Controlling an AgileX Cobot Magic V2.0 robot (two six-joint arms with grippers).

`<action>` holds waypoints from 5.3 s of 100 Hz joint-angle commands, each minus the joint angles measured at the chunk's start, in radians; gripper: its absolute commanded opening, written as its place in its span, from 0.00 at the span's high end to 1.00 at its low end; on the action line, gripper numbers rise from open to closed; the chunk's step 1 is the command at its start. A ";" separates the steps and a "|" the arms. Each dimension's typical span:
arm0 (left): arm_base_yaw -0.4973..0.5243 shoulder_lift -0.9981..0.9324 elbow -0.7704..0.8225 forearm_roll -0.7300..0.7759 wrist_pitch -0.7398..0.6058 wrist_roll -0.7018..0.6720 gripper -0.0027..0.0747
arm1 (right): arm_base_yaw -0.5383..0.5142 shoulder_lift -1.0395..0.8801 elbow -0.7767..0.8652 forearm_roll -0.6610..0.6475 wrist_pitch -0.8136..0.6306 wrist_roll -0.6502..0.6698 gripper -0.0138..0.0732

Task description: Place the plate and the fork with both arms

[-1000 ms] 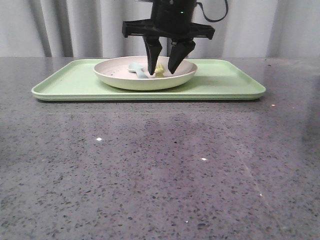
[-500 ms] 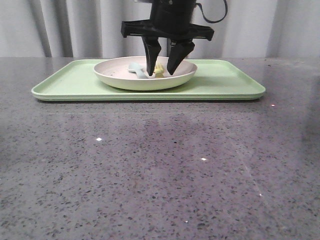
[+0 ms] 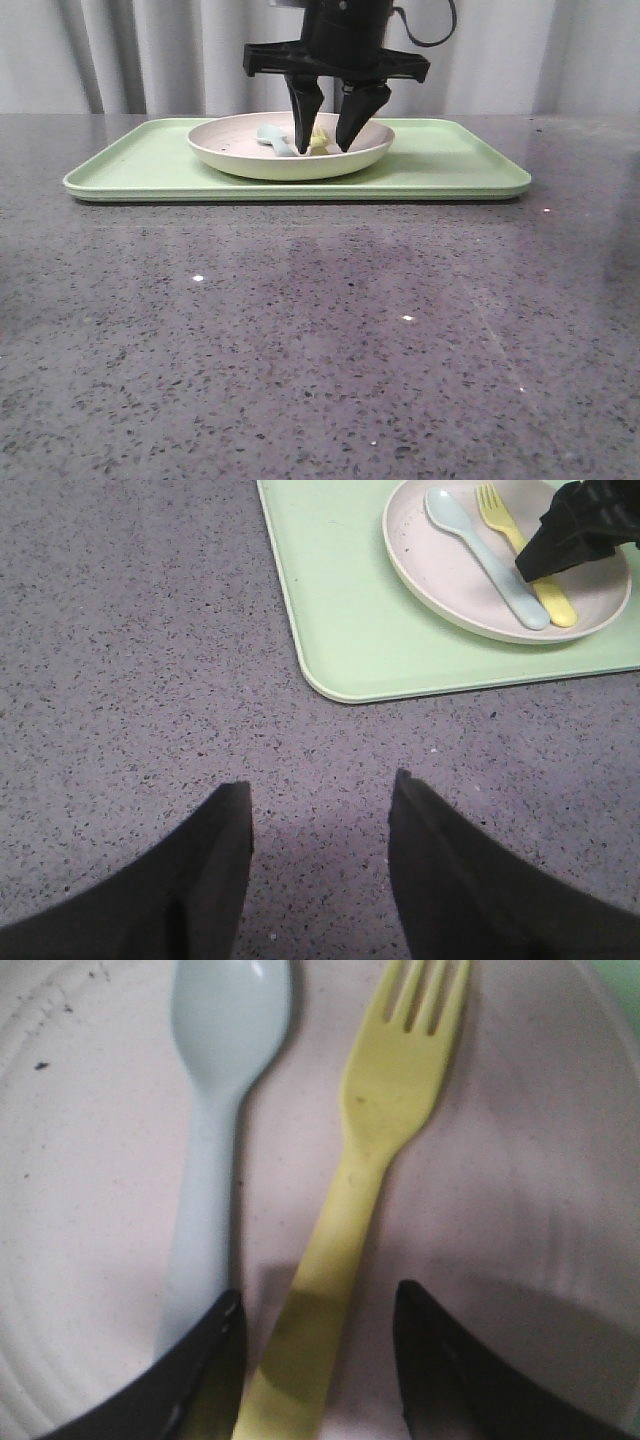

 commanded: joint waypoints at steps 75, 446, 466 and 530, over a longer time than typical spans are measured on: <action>-0.008 -0.006 -0.028 -0.013 -0.063 -0.009 0.56 | 0.004 -0.049 -0.088 0.006 0.026 -0.008 0.88; -0.008 -0.041 -0.028 -0.013 -0.121 -0.008 0.94 | -0.272 -0.987 0.891 0.018 -0.212 -0.060 0.85; -0.008 -0.092 -0.021 0.018 -0.135 -0.008 0.99 | -0.272 -1.158 1.107 -0.046 -0.402 -0.061 0.90; -0.008 -0.338 0.240 0.045 -0.353 -0.008 0.99 | -0.272 -1.734 1.702 -0.080 -0.819 -0.061 0.90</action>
